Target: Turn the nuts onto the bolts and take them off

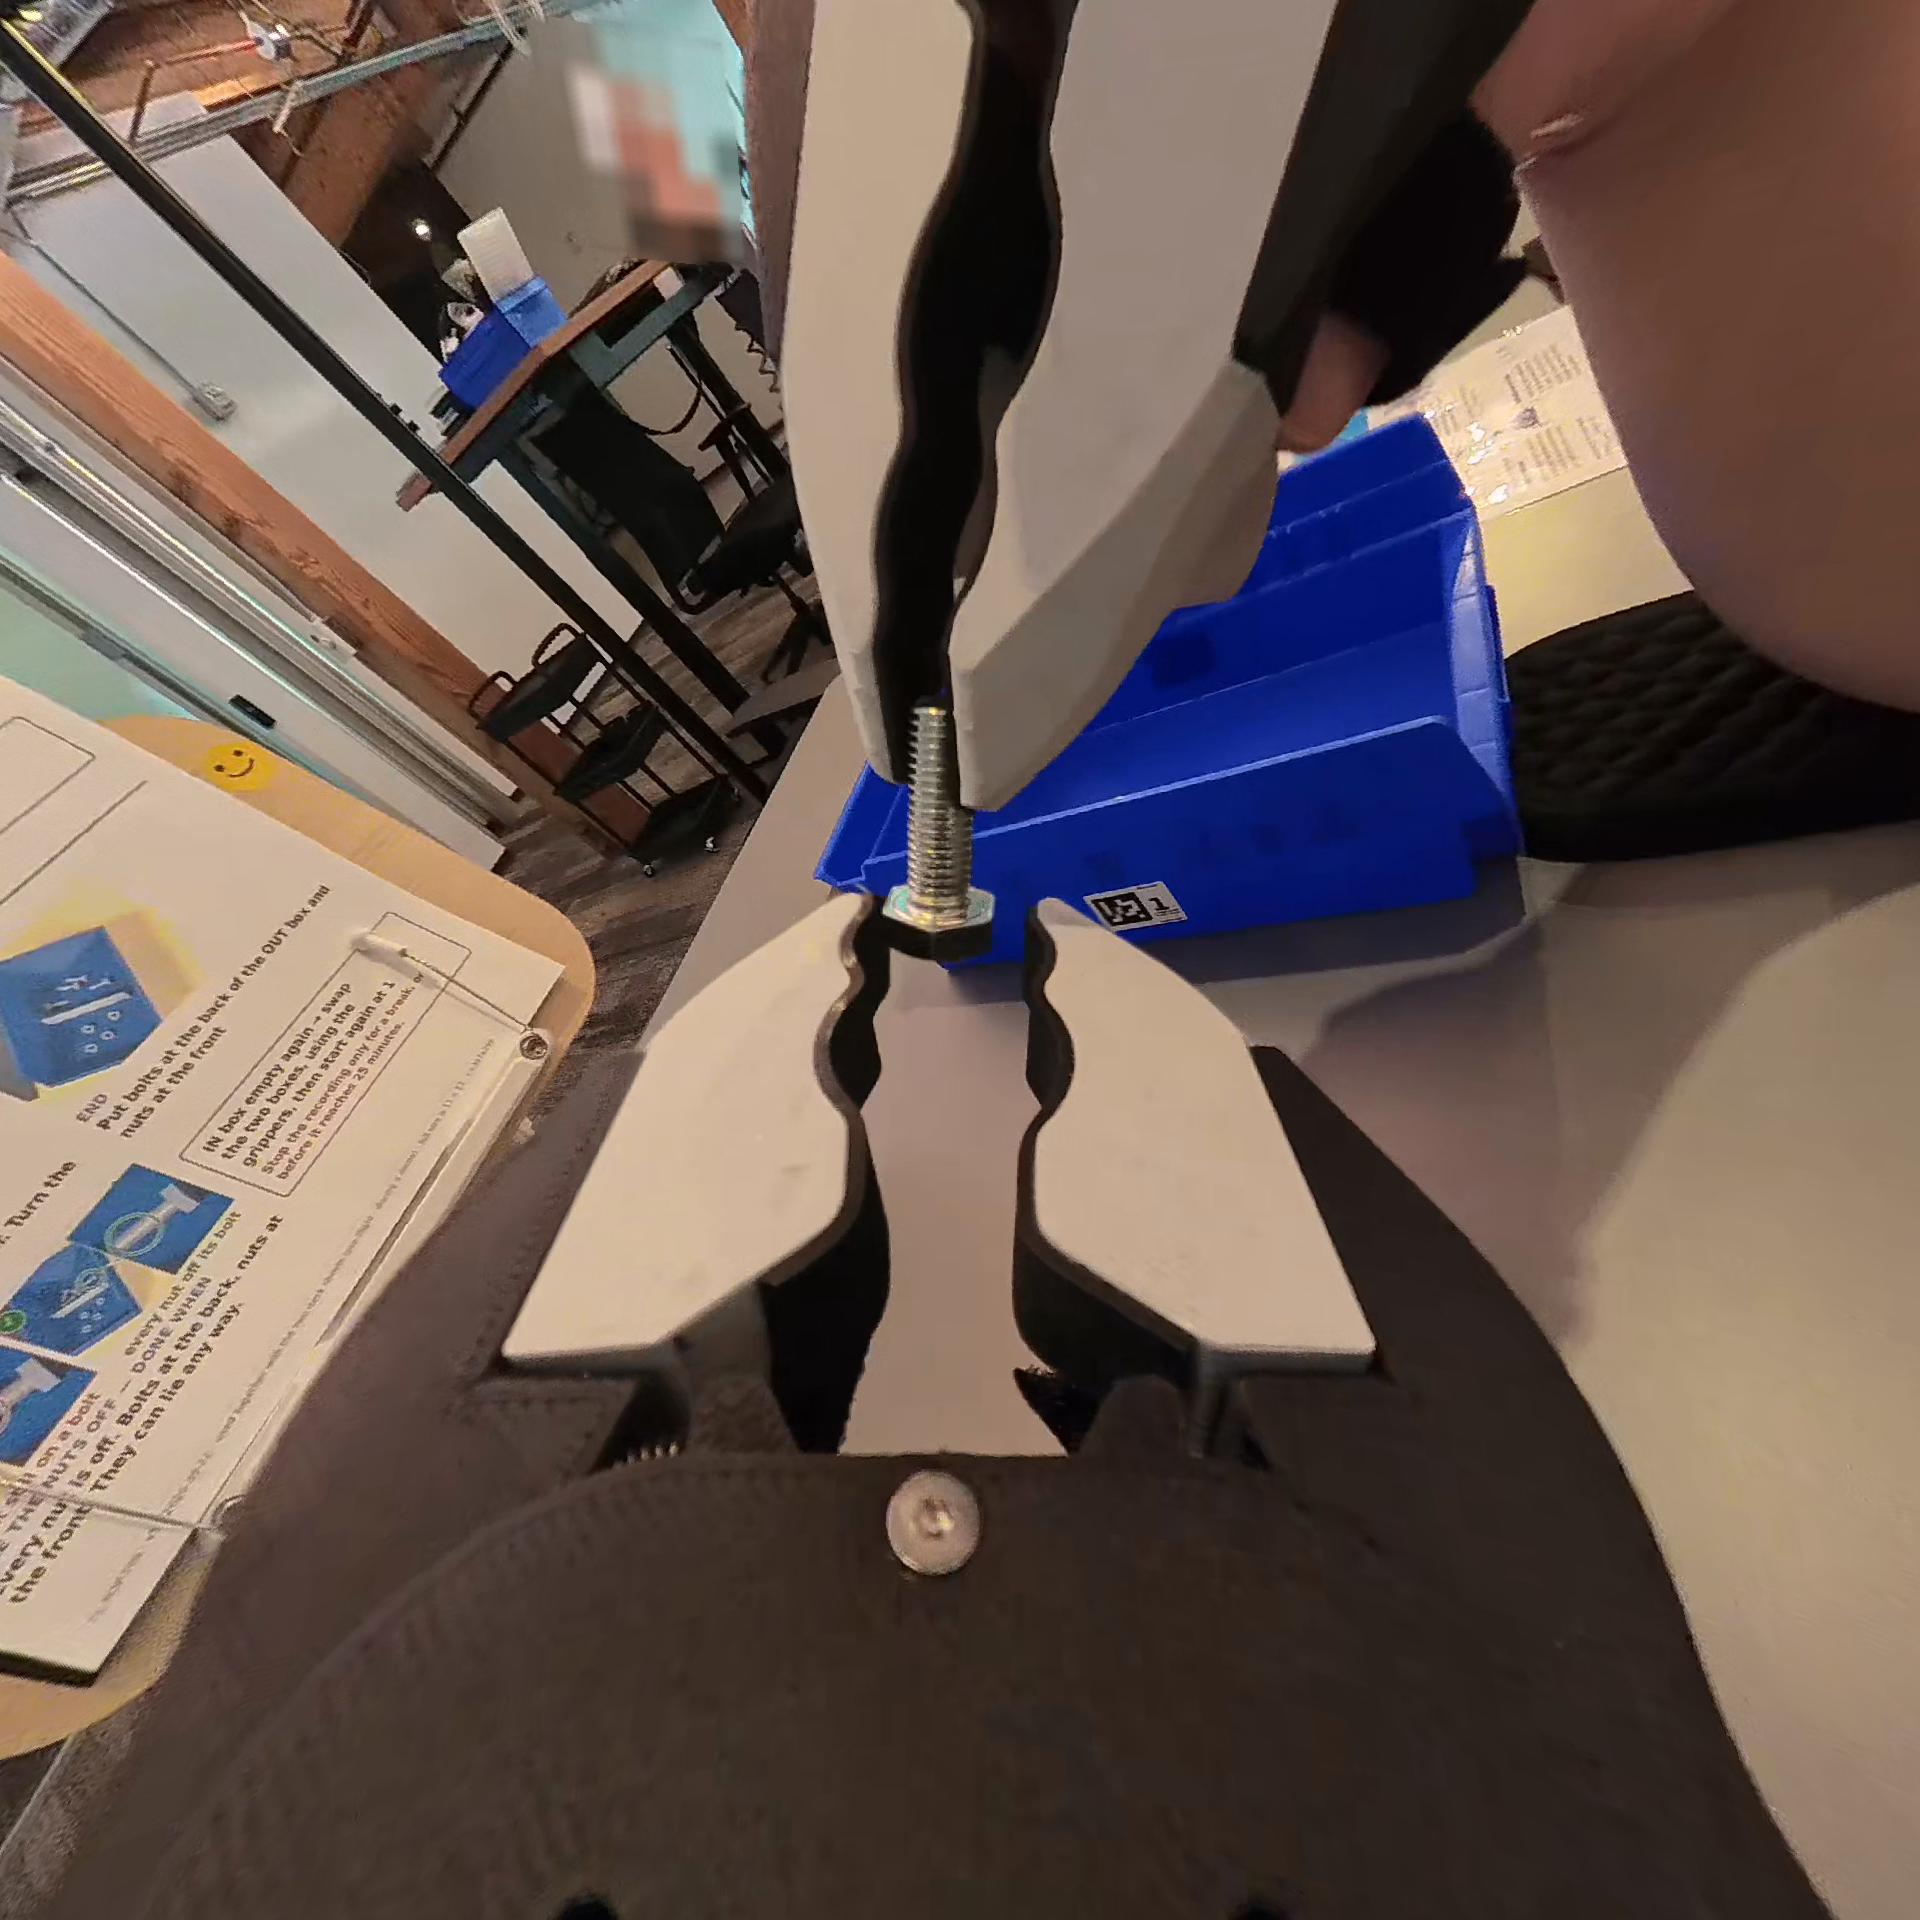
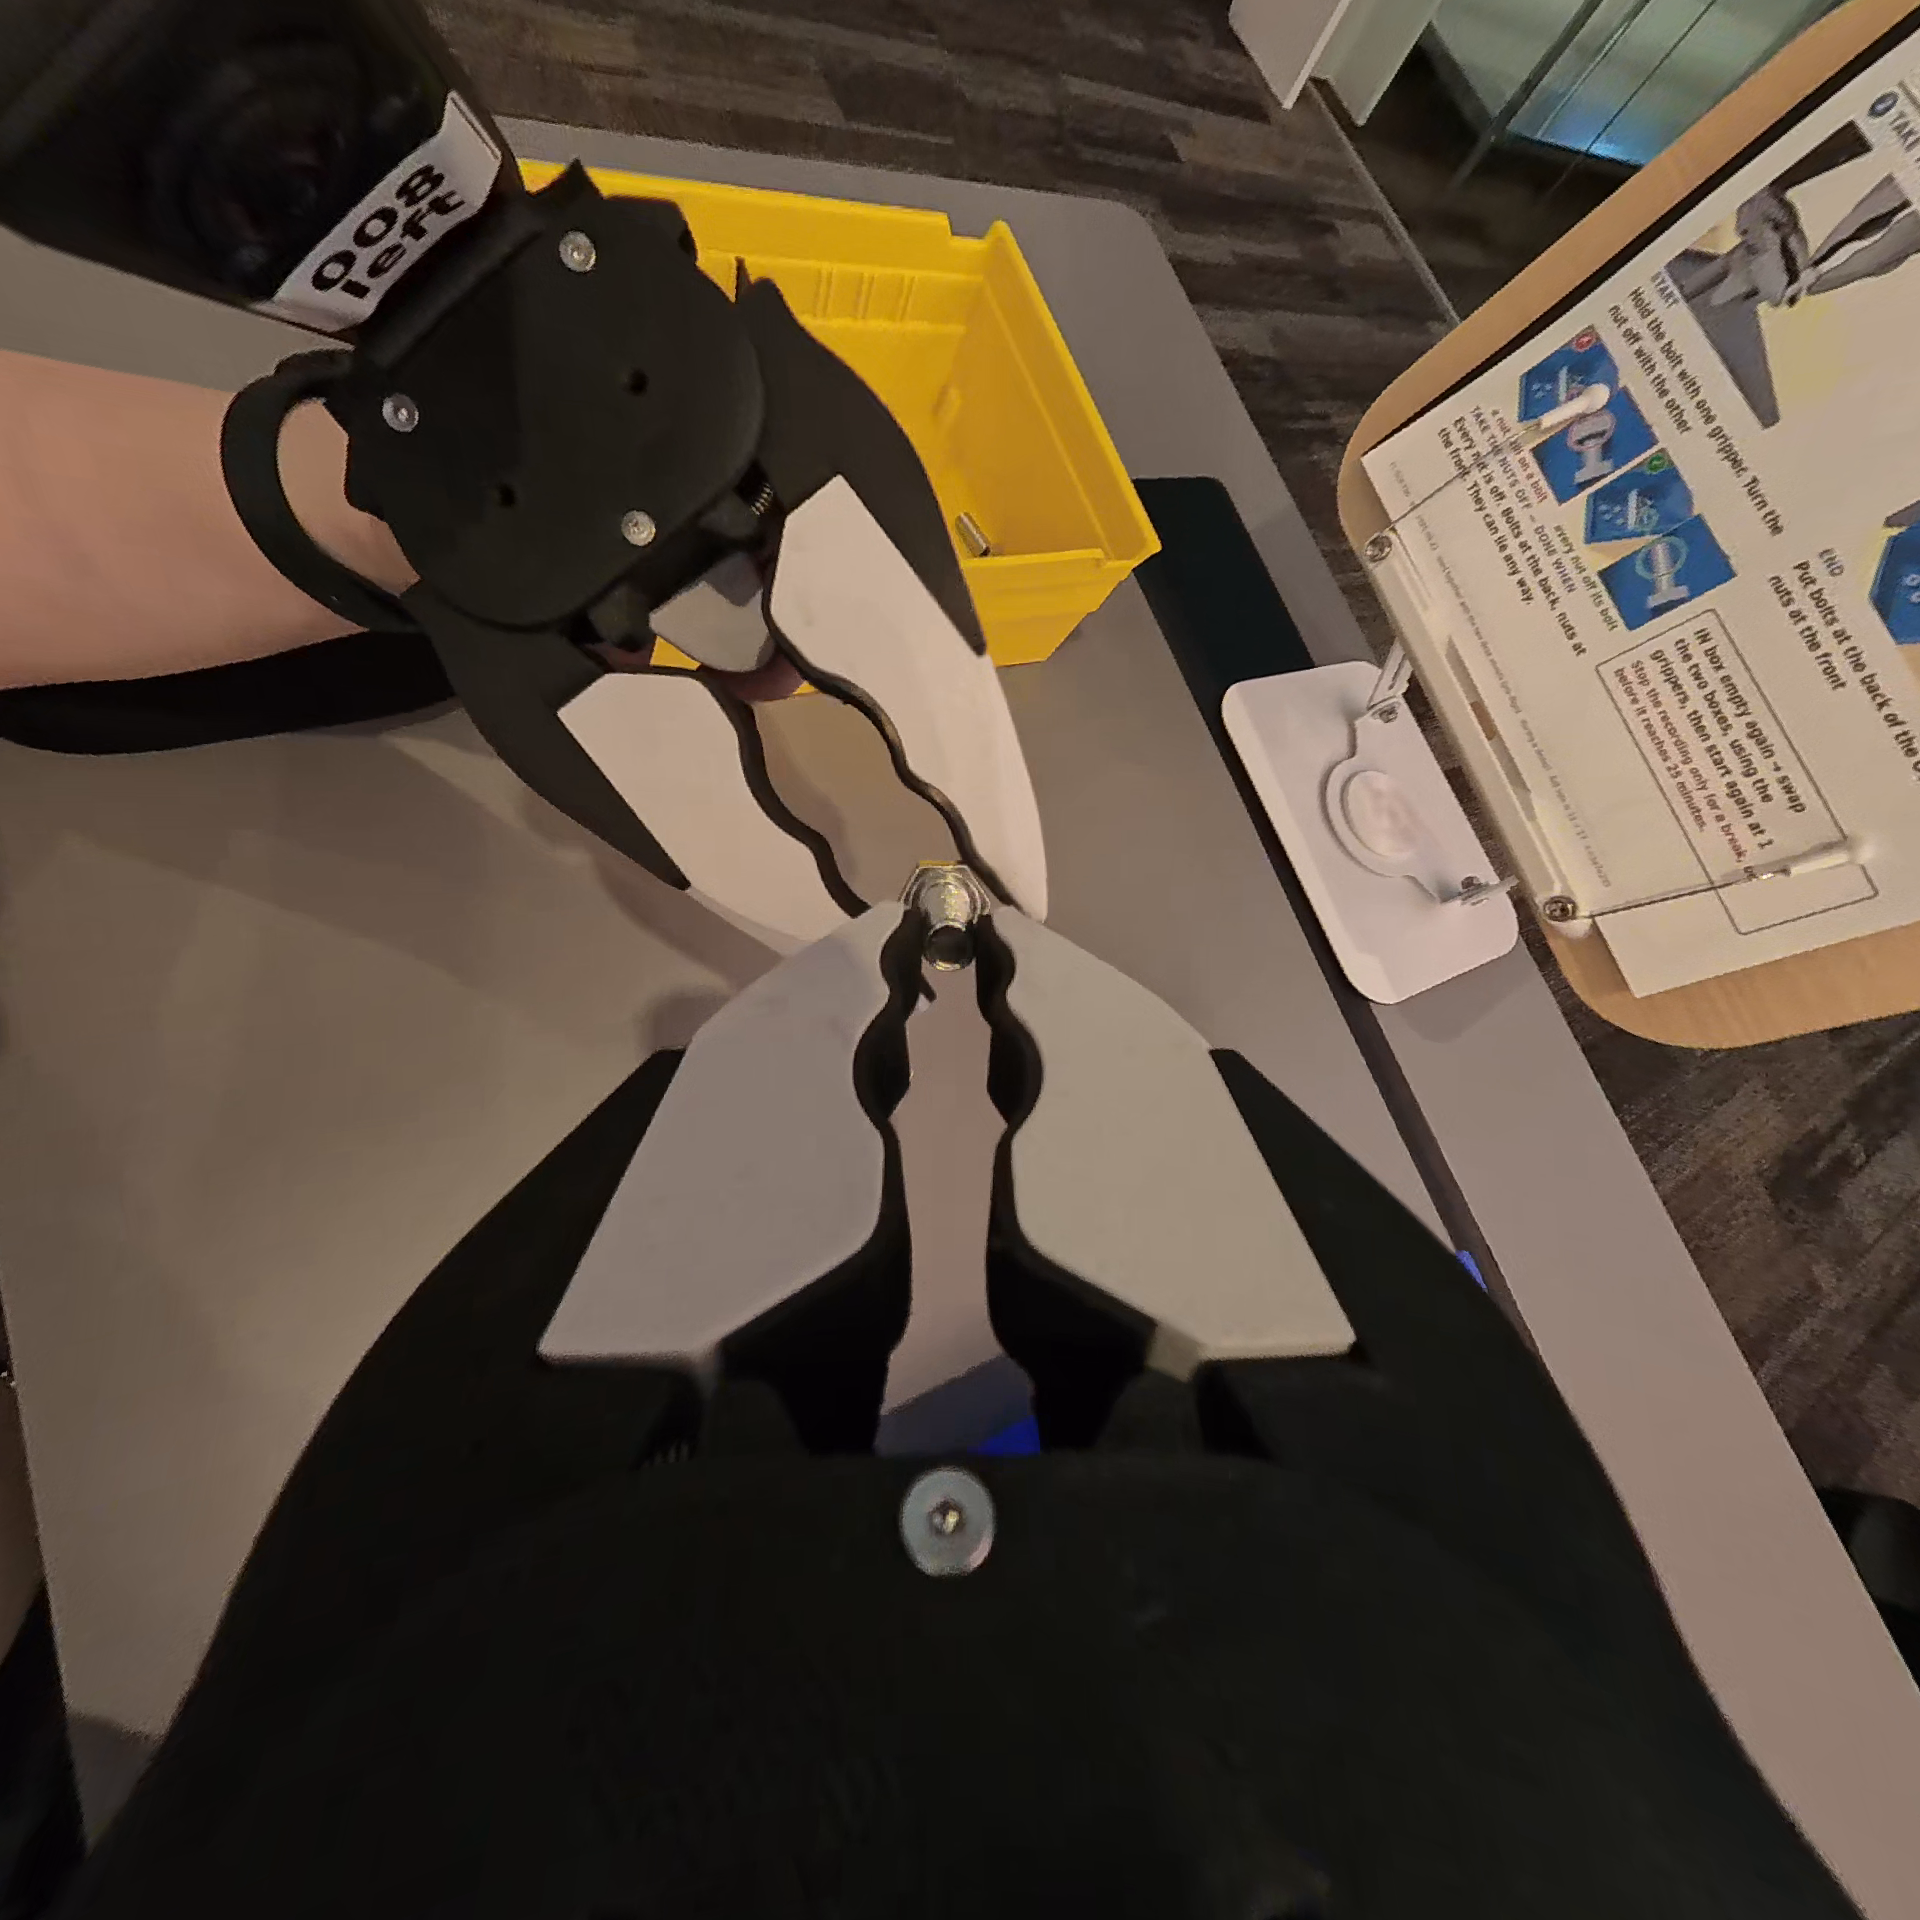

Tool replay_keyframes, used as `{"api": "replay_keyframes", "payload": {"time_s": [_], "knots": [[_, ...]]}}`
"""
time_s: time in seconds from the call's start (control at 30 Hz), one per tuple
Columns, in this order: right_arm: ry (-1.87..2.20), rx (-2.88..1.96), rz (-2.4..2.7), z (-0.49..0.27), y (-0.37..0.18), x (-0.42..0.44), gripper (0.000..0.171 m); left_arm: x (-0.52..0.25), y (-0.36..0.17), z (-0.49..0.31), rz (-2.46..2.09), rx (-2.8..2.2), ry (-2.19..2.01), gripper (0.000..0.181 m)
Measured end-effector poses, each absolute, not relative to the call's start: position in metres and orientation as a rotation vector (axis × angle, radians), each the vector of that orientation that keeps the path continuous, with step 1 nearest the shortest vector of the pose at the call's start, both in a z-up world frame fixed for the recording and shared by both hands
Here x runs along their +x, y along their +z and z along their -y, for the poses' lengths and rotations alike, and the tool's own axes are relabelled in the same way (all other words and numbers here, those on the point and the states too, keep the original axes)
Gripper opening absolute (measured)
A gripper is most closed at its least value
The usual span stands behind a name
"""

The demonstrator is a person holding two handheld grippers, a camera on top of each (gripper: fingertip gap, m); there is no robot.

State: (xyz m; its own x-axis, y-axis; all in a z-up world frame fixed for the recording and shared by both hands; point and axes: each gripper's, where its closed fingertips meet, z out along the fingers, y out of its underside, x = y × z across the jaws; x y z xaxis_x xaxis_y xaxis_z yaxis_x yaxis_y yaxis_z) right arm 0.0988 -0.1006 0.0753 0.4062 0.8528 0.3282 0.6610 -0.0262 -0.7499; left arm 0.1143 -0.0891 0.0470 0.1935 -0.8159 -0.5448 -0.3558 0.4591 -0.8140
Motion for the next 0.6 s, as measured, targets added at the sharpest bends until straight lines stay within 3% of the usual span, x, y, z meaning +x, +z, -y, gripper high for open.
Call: {"api": "replay_keyframes", "payload": {"time_s": [0.6], "knots": [[0.314,-1.683,1.333,0.106,0.082,0.096,0.012,0.122,0.050,0.098,-1.379,-1.148,-0.638,0.018]]}}
